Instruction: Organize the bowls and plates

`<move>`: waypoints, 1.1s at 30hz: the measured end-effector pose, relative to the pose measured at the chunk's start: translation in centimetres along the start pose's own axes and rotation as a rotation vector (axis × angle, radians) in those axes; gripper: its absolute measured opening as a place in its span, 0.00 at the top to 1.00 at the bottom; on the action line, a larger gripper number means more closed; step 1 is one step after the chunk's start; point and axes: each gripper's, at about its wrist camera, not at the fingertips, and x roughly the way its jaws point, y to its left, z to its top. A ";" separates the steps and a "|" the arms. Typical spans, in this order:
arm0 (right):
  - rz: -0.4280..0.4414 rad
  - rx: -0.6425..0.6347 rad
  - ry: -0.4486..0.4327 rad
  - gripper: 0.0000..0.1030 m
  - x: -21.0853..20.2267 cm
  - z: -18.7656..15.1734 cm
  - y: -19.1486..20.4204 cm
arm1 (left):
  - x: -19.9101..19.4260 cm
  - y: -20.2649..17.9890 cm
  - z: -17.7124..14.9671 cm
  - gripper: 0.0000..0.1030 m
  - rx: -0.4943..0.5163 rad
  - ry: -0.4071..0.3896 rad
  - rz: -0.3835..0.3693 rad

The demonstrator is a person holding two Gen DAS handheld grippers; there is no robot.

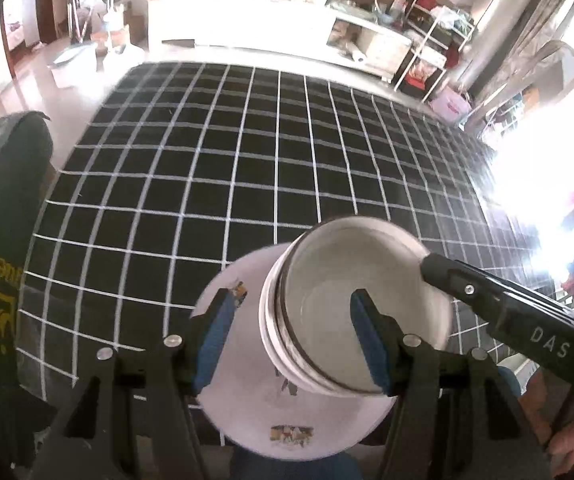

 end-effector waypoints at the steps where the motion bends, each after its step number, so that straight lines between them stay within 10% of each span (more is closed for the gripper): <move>1: 0.000 -0.006 -0.019 0.54 -1.0 -0.2 0.0 | -1.0 -0.5 -0.1 0.44 0.008 -0.025 0.014; 14: -0.062 -0.107 -0.285 0.54 -12.9 -3.8 0.9 | -13.5 -8.5 -5.5 0.44 0.163 -0.427 0.159; 33: -0.249 -0.187 -0.593 0.26 -20.8 -13.2 -1.3 | -17.7 -14.0 -13.0 0.18 0.306 -0.567 0.119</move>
